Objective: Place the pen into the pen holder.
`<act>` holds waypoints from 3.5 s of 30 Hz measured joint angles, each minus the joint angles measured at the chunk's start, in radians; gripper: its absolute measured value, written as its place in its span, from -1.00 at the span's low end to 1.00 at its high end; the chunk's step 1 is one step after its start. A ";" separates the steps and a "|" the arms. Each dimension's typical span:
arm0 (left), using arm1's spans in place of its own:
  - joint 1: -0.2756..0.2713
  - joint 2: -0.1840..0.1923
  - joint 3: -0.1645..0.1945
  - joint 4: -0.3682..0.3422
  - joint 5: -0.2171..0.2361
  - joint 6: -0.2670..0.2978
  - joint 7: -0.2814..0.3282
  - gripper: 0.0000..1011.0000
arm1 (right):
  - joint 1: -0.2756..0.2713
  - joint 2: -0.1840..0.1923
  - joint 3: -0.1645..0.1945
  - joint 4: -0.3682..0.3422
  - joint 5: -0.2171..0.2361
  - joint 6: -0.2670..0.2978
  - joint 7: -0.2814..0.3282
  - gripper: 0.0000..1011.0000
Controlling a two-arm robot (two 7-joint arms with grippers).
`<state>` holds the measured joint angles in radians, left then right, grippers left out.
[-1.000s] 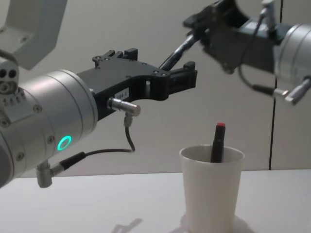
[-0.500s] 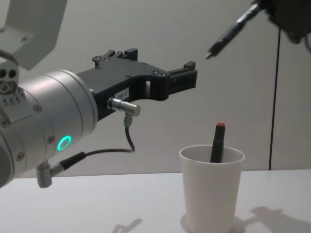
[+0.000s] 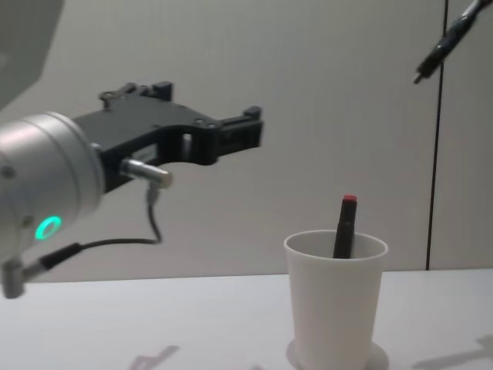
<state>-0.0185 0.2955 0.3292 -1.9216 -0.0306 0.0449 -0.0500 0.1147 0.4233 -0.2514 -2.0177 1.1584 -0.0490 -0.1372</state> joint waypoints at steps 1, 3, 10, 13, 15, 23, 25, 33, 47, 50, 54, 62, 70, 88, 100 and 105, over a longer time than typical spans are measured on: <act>0.003 0.005 -0.003 -0.003 0.002 0.003 0.006 0.98 | -0.006 0.007 0.001 -0.009 -0.027 -0.012 -0.010 -0.76; 0.009 0.016 -0.013 -0.012 0.008 0.013 0.024 0.98 | -0.011 0.012 0.002 -0.017 -0.051 -0.020 -0.017 -0.76; 0.034 0.052 -0.045 -0.040 0.026 0.041 0.086 0.98 | -0.032 0.023 -0.005 -0.047 -0.203 -0.057 -0.048 -0.76; 0.043 0.067 -0.060 -0.050 0.035 0.055 0.116 0.98 | -0.035 0.022 -0.011 -0.052 -0.251 -0.063 -0.053 -0.76; 0.052 0.080 -0.073 -0.058 0.042 0.065 0.140 0.98 | -0.037 0.018 -0.017 -0.053 -0.299 -0.068 -0.058 -0.76; 0.080 0.121 -0.119 -0.082 0.064 0.096 0.211 0.98 | -0.032 -0.017 -0.048 -0.031 -0.502 -0.078 -0.064 -0.76; 0.084 0.126 -0.125 -0.085 0.067 0.099 0.220 0.98 | -0.029 -0.027 -0.056 -0.020 -0.540 -0.078 -0.064 -0.76; 0.099 0.146 -0.149 -0.096 0.077 0.114 0.254 0.98 | -0.003 -0.087 -0.097 0.063 -0.725 -0.077 -0.047 -0.76; 0.109 0.161 -0.165 -0.104 0.085 0.123 0.277 0.98 | 0.052 -0.200 -0.167 0.268 -0.961 -0.062 0.001 -0.76; 0.110 0.162 -0.167 -0.105 0.085 0.124 0.279 0.98 | 0.061 -0.220 -0.179 0.301 -0.986 -0.061 0.014 -0.76; 0.111 0.164 -0.169 -0.106 0.086 0.125 0.281 0.98 | 0.068 -0.239 -0.189 0.329 -1.008 -0.060 0.029 -0.76; 0.112 0.166 -0.171 -0.106 0.087 0.127 0.285 0.98 | 0.075 -0.268 -0.207 0.352 -1.039 -0.062 0.053 -0.76; 0.113 0.166 -0.172 -0.107 0.088 0.128 0.287 0.98 | 0.073 -0.277 -0.213 0.355 -1.054 -0.046 0.062 -0.76; 0.114 0.167 -0.174 -0.108 0.088 0.128 0.288 0.98 | 0.042 -0.258 -0.202 0.329 -1.056 -0.007 0.061 -0.43; 0.114 0.167 -0.173 -0.108 0.088 0.128 0.288 0.98 | 0.036 -0.254 -0.199 0.322 -1.055 0.000 0.061 0.30; 0.114 0.167 -0.173 -0.108 0.088 0.128 0.288 0.98 | 0.029 -0.245 -0.191 0.306 -1.056 -0.007 0.049 0.62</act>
<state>0.0954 0.4629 0.1558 -2.0292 0.0572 0.1726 0.2381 0.1435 0.1782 -0.4422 -1.7116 0.1026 -0.0561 -0.0887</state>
